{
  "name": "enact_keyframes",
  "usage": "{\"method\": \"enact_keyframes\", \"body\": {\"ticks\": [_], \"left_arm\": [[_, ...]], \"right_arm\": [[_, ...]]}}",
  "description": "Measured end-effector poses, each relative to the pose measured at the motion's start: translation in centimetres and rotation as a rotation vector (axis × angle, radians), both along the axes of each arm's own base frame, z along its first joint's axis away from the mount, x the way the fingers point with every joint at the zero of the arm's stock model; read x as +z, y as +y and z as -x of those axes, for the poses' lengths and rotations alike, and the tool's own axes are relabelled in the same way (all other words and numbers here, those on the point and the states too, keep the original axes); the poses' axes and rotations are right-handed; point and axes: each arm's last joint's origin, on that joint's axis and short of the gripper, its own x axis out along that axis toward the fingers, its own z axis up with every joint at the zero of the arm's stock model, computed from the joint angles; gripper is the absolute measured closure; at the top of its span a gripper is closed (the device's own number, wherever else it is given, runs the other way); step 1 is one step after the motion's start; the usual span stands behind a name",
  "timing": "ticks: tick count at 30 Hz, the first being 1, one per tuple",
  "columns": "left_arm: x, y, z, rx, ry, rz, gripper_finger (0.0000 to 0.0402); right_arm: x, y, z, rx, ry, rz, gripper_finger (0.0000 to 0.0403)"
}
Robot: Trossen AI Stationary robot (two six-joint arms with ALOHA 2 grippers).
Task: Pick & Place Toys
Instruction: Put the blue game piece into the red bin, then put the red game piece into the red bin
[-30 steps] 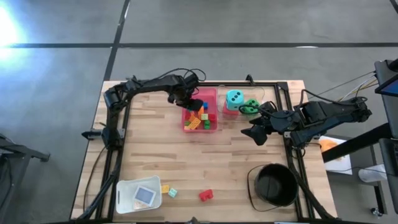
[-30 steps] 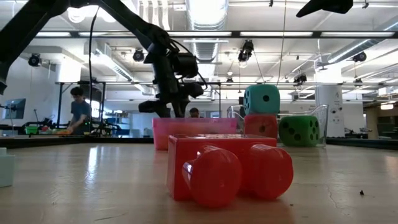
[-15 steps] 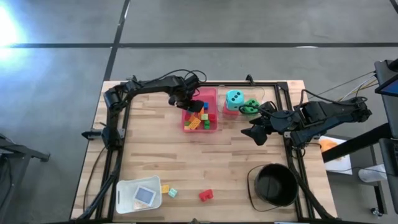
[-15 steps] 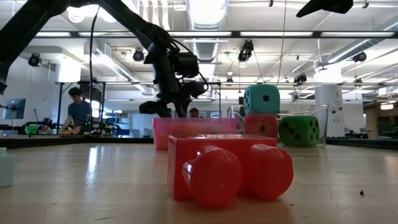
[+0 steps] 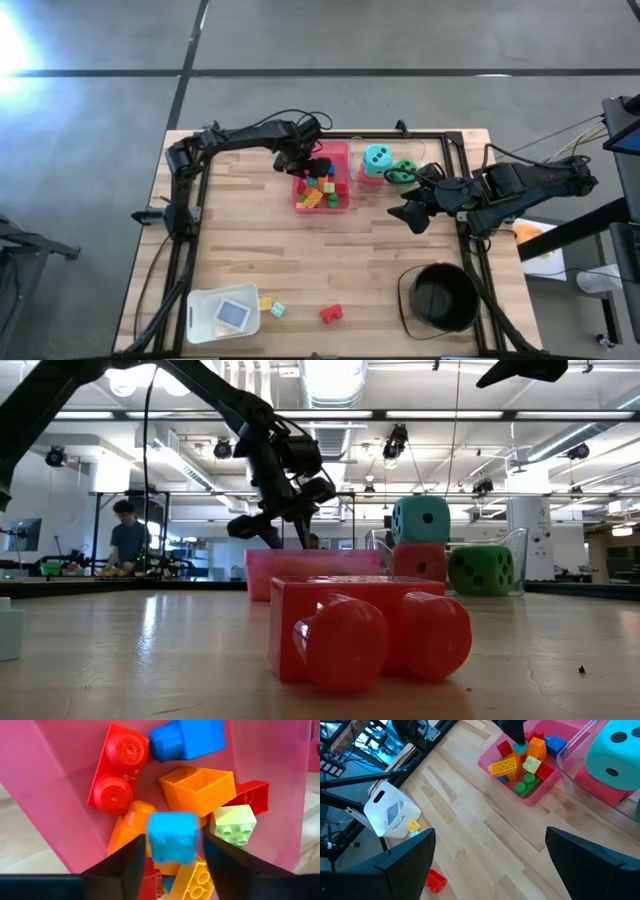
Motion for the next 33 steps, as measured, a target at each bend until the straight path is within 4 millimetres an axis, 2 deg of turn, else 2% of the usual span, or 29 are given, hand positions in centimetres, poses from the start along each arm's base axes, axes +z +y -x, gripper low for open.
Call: {"method": "enact_keyframes", "body": {"ticks": [6, 9, 13, 17, 20, 23, 33], "left_arm": [[0.0, -0.1, 0.0, 0.033, 0.0, 0.032, 0.0108], [0.0, -0.1, 0.1, 0.098, 0.017, 0.062, 0.0075], [0.8, -0.5, 0.3, 0.098, 0.024, 0.067, 0.0055], [3.2, -2.6, 0.3, -0.027, -0.02, 0.018, 0.0053], [4.6, -5.3, 0.3, -0.134, -0.009, -0.014, 0.0053], [5.5, -8.9, 0.1, -0.228, 0.024, -0.032, 0.0053], [5.9, -23.8, -1.2, -0.621, -0.02, -0.098, 0.0052]], "right_arm": [[0.0, 0.0, 0.0, -0.001, 0.0, -0.002, 0.0033], [0.0, 0.0, 0.0, -0.001, -0.001, -0.001, 0.0033], [0.0, 0.0, 0.0, -0.001, 0.0, -0.002, 0.0033], [0.0, 0.0, 0.0, -0.001, -0.001, -0.002, 0.0033], [0.0, 0.0, 0.0, 0.0, 0.0, 0.0, 0.0033], [0.0, 0.0, 0.0, -0.001, -0.001, -0.002, 0.0033], [0.0, 0.0, 0.0, -0.001, 0.0, -0.002, 0.0033]]}}
